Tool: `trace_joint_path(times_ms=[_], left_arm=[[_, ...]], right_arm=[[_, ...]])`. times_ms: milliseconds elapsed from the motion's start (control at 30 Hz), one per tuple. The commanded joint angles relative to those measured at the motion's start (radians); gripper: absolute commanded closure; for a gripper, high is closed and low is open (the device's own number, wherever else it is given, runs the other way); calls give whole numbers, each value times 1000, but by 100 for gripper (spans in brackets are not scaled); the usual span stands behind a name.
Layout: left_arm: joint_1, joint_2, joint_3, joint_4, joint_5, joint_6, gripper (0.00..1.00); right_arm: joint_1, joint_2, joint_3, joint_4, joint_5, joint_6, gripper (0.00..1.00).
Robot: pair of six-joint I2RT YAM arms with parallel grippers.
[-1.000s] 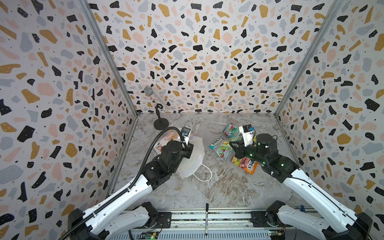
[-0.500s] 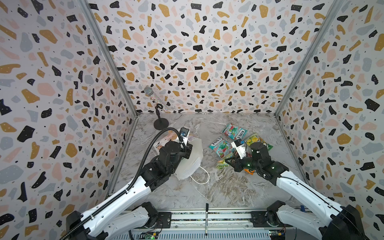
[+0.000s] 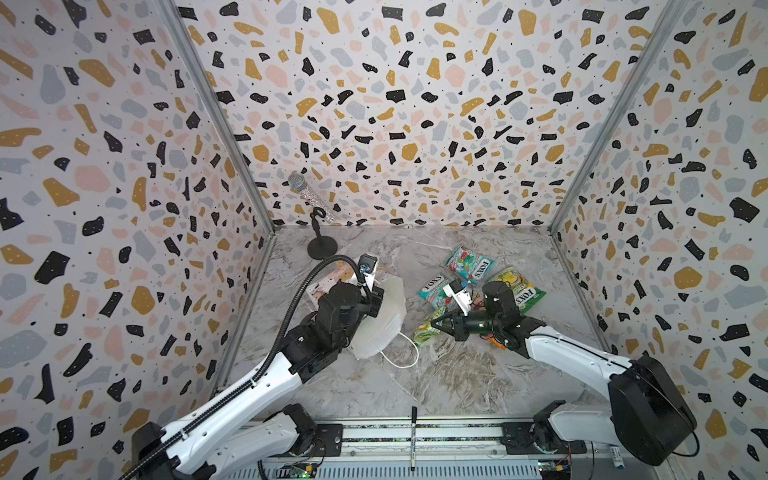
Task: Take the snacks out of the paper bag
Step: 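Lower the green packet onto the table near the bag and open the right gripper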
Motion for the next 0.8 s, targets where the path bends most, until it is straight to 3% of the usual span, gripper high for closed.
trace_joint_path(times_ms=[0,167,400,767], left_arm=[[4,-10,-12,58,-21,14,100],[3,-13,-14,60,-25,14,100],[3,-16,-14,60,-29,14,100],[4,-10,-12,58,-23,14,100]], right_arm=[[7,50,41,175,-79,14,100],[5,181,81,249,-128,6,100],[-27,257,53,165,-118,-64,100],[-56,288,75,-84,15,-212,100]])
